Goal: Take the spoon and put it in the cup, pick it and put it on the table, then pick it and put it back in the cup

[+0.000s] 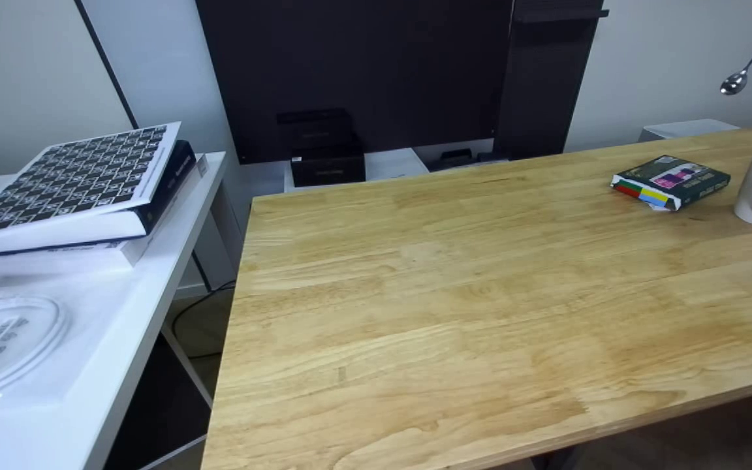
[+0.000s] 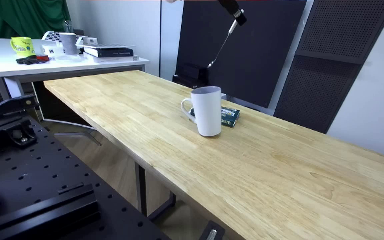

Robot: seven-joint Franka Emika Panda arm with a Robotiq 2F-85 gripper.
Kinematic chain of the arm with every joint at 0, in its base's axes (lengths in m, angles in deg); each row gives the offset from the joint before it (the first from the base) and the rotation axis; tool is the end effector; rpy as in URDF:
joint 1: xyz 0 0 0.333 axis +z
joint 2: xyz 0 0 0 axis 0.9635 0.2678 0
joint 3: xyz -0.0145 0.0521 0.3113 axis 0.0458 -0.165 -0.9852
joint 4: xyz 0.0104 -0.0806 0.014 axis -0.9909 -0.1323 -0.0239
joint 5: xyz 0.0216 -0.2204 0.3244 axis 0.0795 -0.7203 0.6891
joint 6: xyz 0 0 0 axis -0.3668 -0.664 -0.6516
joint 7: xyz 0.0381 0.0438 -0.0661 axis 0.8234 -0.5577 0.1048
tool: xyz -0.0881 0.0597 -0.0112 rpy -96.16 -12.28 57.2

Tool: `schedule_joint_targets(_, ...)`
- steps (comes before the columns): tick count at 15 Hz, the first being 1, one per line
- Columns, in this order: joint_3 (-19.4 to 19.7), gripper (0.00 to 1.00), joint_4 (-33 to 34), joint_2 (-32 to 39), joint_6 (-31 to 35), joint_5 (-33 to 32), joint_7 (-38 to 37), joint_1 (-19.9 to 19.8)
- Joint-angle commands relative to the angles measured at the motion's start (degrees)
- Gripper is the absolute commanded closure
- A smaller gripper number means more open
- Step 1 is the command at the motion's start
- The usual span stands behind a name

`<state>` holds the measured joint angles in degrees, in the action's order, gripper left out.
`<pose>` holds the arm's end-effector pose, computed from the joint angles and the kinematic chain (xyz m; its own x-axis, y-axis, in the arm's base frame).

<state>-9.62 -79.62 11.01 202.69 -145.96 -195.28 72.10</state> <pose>0.5065 0.0043 0.3229 0.2009 -0.6477 0.7349 -0.8374 -0.5029 -0.2143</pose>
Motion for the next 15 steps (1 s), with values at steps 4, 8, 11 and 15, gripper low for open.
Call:
schedule_joint_targets(4,1.6,0.96,-0.5,0.1,7.2,9.3,8.5,0.0)
schedule_joint_targets(8,2.8,0.96,-4.6,-1.9,10.8,21.1,21.0,-1.1)
schedule_joint_targets(11,5.0,0.96,-9.2,-4.5,10.8,32.7,33.5,-2.4)
schedule_joint_targets(15,7.8,0.96,-13.7,-8.4,7.3,47.0,49.6,-4.4)
